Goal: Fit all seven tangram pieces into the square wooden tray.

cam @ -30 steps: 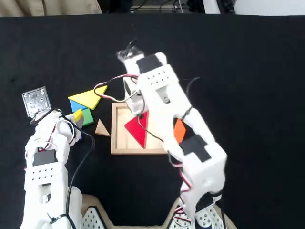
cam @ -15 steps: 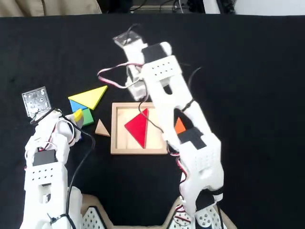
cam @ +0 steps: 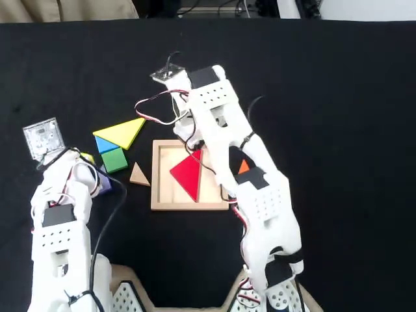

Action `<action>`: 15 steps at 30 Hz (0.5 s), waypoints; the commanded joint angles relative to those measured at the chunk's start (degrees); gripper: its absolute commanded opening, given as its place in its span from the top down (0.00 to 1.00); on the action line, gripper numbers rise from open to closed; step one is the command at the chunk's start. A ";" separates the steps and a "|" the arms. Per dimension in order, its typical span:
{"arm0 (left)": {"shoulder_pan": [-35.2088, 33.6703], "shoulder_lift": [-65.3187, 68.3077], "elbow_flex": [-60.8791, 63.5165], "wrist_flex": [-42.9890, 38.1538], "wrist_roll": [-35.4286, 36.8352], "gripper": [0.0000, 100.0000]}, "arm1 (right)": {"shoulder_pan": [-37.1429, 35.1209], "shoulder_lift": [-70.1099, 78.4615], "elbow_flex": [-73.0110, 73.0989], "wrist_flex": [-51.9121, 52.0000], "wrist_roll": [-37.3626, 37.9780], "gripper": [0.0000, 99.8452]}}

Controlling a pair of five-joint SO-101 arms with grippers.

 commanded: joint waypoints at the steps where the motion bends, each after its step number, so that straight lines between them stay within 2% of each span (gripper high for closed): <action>1: -1.19 -0.53 -0.31 -1.58 0.00 0.97 | -1.14 -0.92 -0.48 0.18 6.15 0.99; 7: -1.36 -0.88 0.75 -2.37 0.00 0.97 | -1.49 -1.27 7.87 -8.35 8.97 0.99; 15: -1.19 -0.88 0.84 -2.37 0.00 0.97 | -4.92 -7.25 8.75 -8.88 8.70 0.99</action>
